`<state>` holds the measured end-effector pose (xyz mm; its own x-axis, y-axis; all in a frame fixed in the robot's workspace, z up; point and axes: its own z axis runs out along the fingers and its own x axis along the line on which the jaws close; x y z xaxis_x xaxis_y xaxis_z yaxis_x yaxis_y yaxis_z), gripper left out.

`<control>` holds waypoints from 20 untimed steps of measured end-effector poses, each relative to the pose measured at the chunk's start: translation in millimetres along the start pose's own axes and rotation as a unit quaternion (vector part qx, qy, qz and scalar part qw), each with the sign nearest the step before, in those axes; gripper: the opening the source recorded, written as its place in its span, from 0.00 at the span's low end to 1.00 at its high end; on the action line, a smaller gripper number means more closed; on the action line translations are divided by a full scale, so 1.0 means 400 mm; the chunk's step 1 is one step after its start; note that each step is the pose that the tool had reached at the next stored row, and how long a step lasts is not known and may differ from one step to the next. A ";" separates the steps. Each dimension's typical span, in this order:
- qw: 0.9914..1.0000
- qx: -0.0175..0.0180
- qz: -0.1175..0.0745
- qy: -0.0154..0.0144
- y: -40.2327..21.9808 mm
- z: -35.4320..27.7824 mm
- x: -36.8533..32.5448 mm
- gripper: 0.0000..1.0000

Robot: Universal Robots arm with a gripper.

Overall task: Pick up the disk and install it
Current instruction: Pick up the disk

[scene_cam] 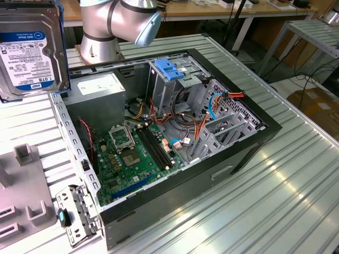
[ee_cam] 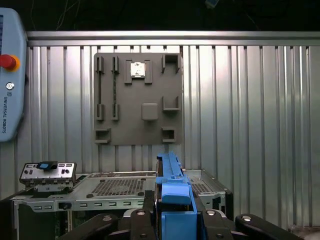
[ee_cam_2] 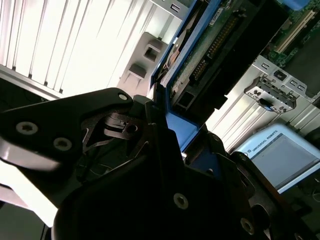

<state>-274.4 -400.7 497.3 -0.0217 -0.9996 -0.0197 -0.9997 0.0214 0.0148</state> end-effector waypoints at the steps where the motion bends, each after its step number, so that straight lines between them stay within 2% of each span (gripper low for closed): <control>1: 1.000 0.000 0.000 0.000 -0.004 0.000 0.000 0.37; 2: 1.000 0.000 0.000 0.000 -0.011 0.000 0.001 0.37; 20: 1.000 0.000 0.000 0.000 -0.078 -0.001 0.004 0.37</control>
<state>-243.3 -402.9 497.3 -0.0218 -0.9996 -0.0197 -0.9997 0.0215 0.0148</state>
